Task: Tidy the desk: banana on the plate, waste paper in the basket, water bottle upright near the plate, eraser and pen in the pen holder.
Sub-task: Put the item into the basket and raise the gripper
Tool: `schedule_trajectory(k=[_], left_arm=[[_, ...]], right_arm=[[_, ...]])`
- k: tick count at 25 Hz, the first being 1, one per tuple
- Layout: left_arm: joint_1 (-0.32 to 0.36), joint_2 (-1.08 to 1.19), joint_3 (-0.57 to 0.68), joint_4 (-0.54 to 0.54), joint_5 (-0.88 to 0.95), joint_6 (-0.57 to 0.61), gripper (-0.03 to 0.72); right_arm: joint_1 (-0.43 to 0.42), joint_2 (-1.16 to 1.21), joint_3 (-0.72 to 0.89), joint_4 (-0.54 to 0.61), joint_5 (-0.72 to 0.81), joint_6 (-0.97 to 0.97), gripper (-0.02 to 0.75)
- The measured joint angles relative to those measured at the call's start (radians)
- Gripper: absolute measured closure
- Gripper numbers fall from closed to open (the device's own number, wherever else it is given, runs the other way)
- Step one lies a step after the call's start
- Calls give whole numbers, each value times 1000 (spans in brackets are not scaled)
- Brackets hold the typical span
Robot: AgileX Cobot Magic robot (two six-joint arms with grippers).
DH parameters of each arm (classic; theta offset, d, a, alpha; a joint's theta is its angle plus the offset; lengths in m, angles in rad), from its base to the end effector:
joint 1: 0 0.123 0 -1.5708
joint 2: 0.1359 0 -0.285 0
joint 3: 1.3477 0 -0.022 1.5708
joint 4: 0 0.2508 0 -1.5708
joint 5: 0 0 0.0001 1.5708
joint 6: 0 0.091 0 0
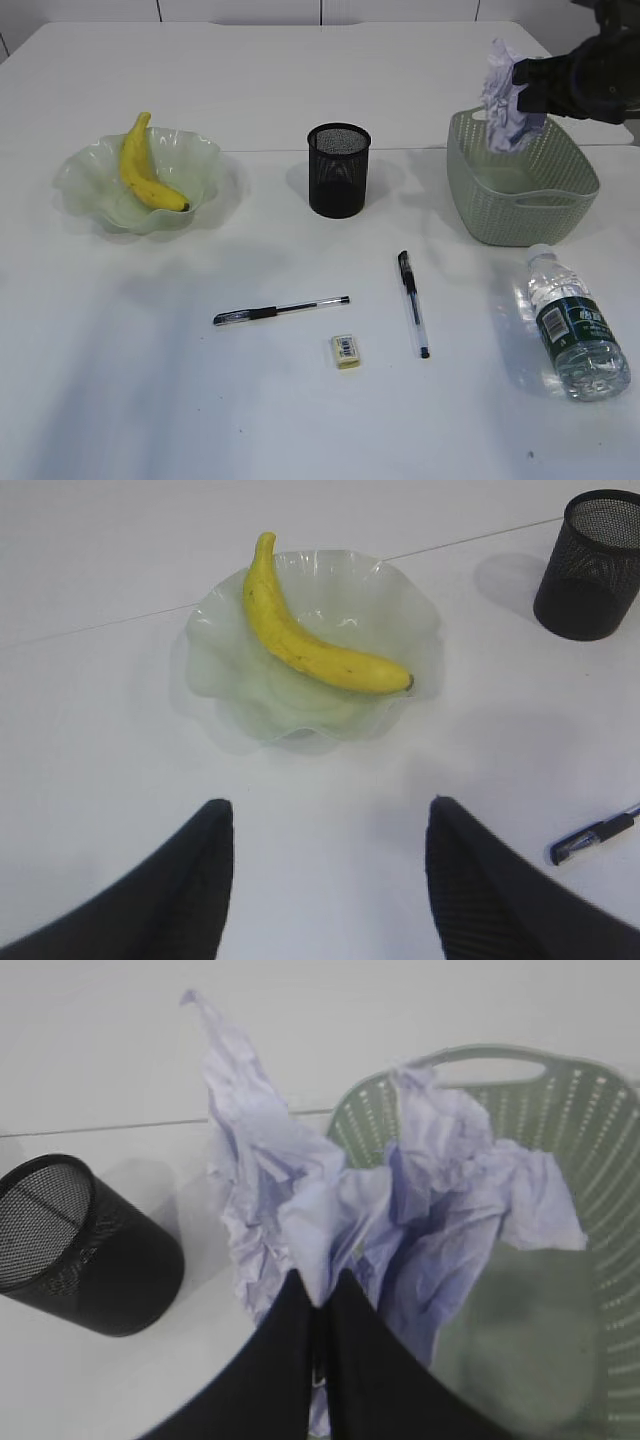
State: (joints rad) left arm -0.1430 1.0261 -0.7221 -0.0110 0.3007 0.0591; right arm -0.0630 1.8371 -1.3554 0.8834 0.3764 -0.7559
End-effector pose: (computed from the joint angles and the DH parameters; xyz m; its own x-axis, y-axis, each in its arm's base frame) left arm 0.2132 -0.0310 0.3069 -0.4820 0.1185 -0.8681 0.1689 0.9848 0.0406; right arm 0.4223 -0.0007 0.2570 -0.6090 0.1264 -0.7831 -0.1117 0.9637 0.2424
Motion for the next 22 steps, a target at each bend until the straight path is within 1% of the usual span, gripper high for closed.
schedule_trajectory(k=[5, 17, 19, 22], left_arm=[[0, 0, 2, 0, 0, 0, 263], [0, 0, 2, 0, 0, 0, 264], [0, 0, 2, 0, 0, 0, 264], [0, 0, 2, 0, 0, 0, 265]], right_arm=[[-9, 12, 0, -8, -47, 0, 738], [-23, 80, -2, -8, -51, 21, 729], [-23, 80, -2, -8, -51, 32, 699], [-23, 80, -2, -8, -51, 40, 603]])
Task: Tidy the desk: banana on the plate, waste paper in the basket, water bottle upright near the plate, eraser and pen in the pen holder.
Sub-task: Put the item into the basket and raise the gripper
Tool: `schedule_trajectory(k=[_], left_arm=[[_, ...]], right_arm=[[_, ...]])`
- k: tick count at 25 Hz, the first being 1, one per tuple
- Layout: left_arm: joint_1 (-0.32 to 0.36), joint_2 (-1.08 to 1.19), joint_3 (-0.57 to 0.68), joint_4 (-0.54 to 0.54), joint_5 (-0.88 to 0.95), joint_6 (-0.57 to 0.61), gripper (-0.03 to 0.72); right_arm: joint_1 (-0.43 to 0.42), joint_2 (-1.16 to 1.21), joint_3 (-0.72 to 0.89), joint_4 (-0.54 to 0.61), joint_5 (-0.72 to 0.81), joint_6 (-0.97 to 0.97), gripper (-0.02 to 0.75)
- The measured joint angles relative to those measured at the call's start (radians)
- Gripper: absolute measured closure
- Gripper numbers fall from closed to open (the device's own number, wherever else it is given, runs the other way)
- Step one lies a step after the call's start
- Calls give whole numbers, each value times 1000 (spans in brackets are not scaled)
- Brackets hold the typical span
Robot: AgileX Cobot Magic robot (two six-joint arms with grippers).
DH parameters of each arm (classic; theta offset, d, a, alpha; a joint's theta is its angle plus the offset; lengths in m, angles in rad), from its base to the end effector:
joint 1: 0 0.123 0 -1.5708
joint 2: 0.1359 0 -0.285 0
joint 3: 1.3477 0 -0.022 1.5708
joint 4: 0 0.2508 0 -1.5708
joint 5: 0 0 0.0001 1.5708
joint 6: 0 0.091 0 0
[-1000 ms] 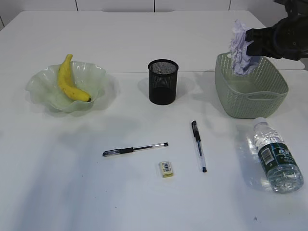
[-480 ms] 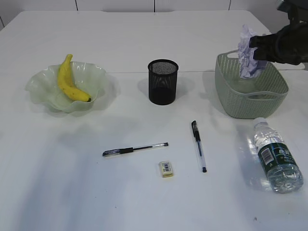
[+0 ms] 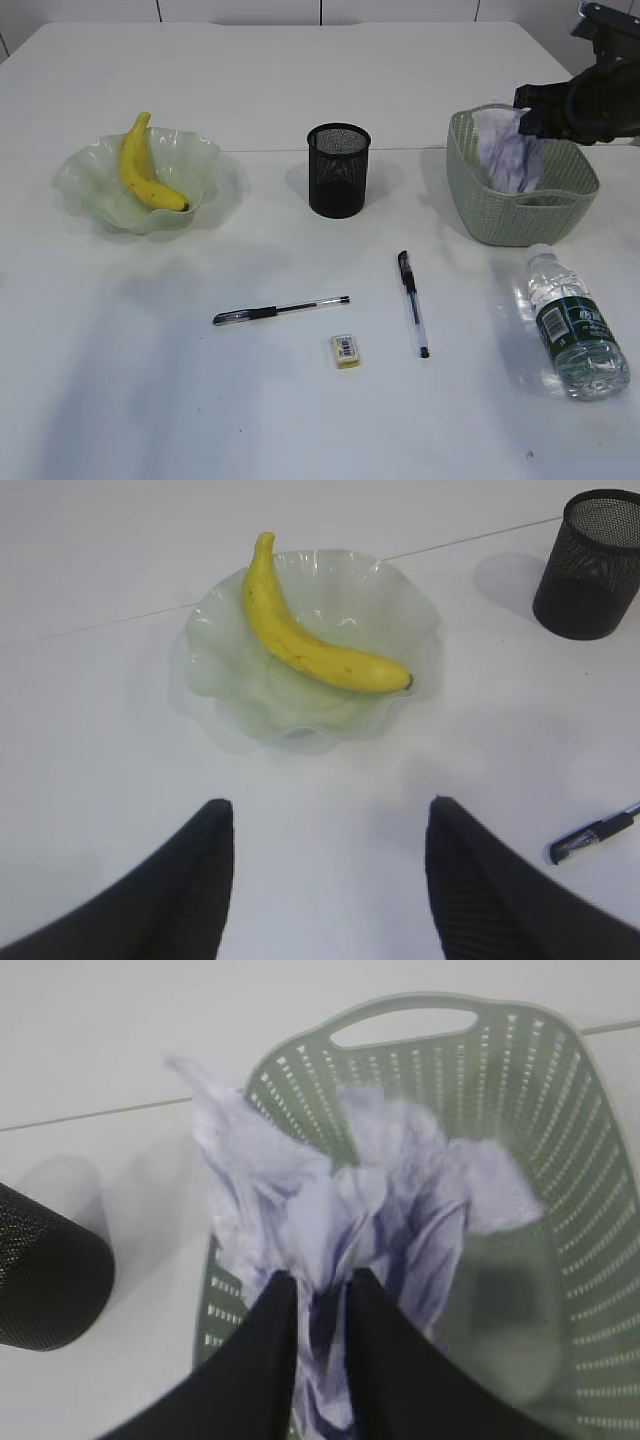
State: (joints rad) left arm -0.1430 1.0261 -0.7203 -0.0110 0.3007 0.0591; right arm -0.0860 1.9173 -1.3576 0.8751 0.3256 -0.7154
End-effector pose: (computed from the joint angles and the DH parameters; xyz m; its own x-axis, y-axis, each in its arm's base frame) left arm 0.2130 -0.0310 0.3064 -0.4836 0.1187 -0.8672 0.1690 0.9848 0.0406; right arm 0.4341 -0.0149 0.2250 -0.6393 0.1842 -0.7466 -0.0215 0.9662 0.2567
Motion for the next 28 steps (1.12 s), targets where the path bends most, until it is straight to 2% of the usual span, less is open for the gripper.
schedule_trajectory(k=[5, 8, 23, 28], left_arm=[[0, 0, 0, 0, -5, 0, 265], [0, 0, 0, 0, -13, 0, 265], [0, 0, 0, 0, -15, 0, 265], [0, 0, 0, 0, -1, 0, 265]], right_arm=[[0, 0, 0, 0, 0, 41, 409], [0, -2, 0, 0, 9, 50, 363], [0, -152, 0, -4, 151, 63, 347], [0, -221, 0, -51, 198, 117, 347]])
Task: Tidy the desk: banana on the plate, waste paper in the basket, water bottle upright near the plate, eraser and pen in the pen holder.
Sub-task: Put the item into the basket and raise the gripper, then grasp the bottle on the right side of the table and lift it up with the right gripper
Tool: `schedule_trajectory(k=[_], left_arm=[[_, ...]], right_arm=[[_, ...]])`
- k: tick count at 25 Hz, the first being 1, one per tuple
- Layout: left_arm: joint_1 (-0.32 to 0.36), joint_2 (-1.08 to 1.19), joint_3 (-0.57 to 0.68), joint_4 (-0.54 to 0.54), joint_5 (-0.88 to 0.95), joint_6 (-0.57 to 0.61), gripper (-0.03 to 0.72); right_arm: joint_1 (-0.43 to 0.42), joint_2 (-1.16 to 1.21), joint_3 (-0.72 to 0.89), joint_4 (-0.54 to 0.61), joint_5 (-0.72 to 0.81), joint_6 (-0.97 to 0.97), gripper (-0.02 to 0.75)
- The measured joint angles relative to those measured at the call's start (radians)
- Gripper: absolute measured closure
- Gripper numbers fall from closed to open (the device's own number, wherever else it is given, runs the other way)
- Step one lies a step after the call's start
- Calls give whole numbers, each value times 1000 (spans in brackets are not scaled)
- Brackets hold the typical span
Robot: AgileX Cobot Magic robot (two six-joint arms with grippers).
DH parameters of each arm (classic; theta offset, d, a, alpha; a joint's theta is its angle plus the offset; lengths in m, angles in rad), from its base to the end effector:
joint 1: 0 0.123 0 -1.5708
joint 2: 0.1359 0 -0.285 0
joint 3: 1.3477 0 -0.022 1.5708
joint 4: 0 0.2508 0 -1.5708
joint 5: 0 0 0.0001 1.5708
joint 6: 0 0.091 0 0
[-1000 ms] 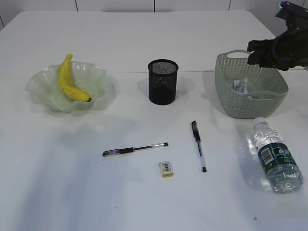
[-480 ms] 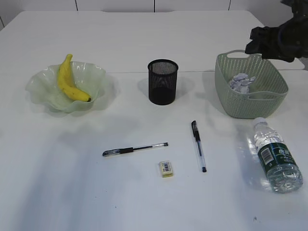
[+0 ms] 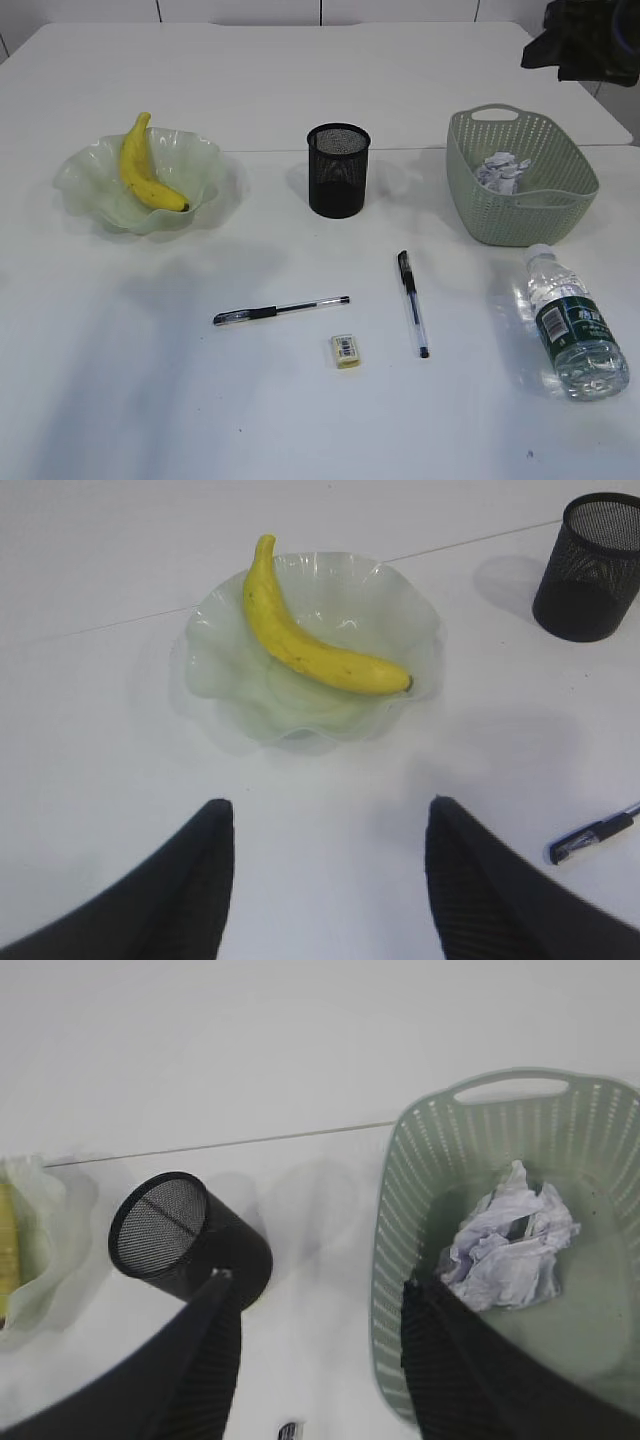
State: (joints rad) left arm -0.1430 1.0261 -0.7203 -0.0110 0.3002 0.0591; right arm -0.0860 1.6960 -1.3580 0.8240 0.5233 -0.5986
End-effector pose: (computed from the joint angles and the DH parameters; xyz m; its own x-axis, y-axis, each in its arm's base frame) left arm 0.2130 -0.0310 0.3064 -0.4831 0.1186 -0.8675 0.1690 0.9848 0.0406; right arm 0.3920 -0.0002 0.3079 -0.6087 0.1954 -0.7690 -0.1249 0.9335 0.3360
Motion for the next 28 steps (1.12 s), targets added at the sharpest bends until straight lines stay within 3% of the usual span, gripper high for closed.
schedule_trajectory(k=[17, 28], left_arm=[[0, -2, 0, -87, 76, 0, 263], [0, -92, 0, -91, 139, 0, 263]], right_arm=[[0, -269, 0, -420, 331, 318, 346], [0, -378, 0, -463, 487, 380, 346]])
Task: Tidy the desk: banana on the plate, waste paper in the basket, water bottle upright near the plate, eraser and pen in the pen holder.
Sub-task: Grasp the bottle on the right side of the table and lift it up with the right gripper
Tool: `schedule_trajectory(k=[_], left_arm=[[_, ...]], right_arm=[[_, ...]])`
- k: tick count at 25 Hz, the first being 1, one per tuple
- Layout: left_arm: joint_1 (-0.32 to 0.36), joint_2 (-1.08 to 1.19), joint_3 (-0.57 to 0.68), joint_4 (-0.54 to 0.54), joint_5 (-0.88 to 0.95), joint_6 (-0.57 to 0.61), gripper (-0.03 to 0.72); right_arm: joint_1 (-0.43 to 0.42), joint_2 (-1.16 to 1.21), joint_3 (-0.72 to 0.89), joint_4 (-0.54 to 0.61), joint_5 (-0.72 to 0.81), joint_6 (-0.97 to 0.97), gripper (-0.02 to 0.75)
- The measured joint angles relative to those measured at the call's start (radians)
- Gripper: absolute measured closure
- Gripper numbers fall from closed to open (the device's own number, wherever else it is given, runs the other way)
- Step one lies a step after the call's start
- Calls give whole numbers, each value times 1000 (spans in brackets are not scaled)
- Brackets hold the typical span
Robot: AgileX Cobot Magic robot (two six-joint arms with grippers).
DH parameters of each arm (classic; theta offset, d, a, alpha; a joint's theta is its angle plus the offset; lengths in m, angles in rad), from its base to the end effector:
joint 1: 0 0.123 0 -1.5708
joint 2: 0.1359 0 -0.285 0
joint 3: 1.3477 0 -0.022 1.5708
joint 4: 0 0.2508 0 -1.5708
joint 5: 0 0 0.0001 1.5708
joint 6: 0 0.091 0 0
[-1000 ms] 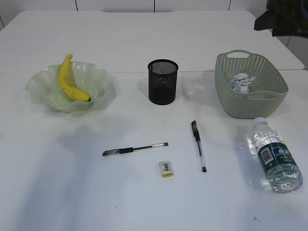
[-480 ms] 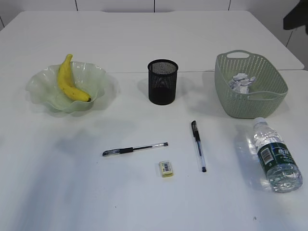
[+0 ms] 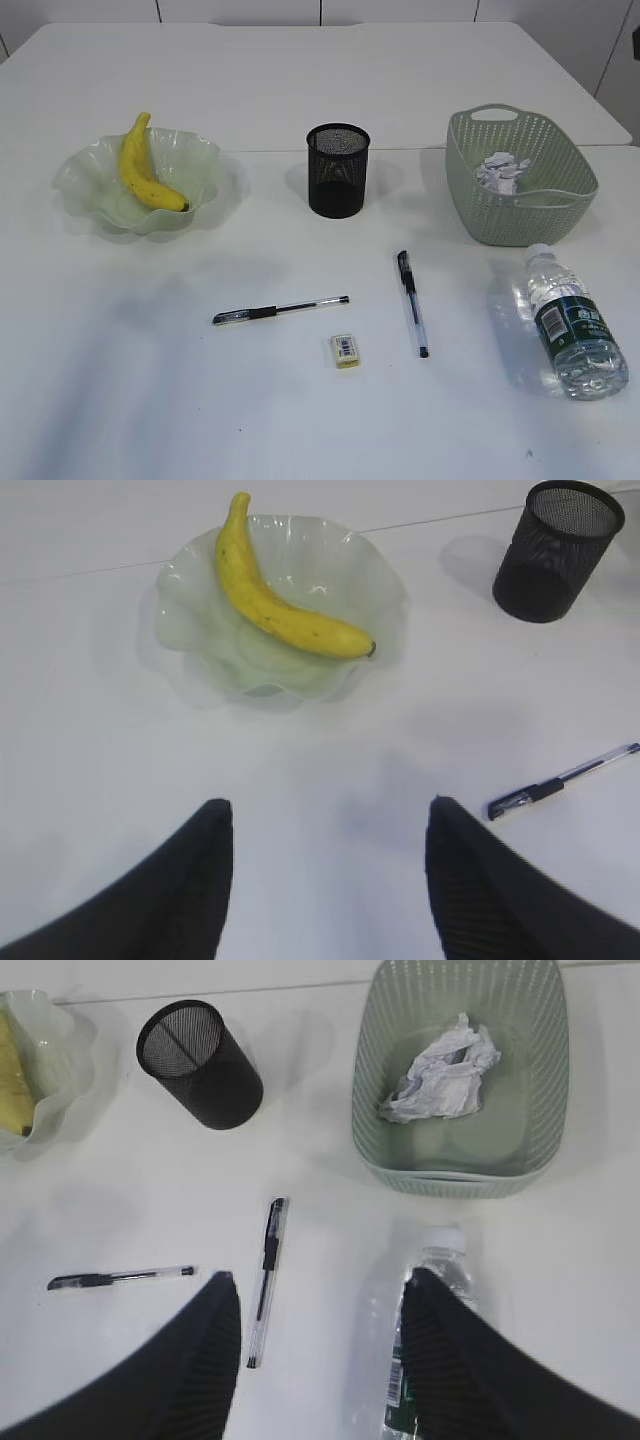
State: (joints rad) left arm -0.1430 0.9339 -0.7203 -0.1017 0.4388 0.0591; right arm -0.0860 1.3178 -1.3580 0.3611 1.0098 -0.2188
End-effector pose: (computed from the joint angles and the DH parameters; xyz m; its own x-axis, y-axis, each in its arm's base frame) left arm 0.1890 -0.0312 0.3146 -0.5341 0.0436 -0.8443 0.1609 0.9856 -0.0509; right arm 0.2711 0.0040 0.3943 -0.7473 0.0448 -0.6630 -0.1297 0.9687 0.2116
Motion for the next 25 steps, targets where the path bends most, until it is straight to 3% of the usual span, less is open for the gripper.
schedule_trajectory(k=[25], left_arm=[[0, -67, 0, -43, 57, 0, 264]], right_arm=[[0, 60, 0, -113, 69, 84, 346]])
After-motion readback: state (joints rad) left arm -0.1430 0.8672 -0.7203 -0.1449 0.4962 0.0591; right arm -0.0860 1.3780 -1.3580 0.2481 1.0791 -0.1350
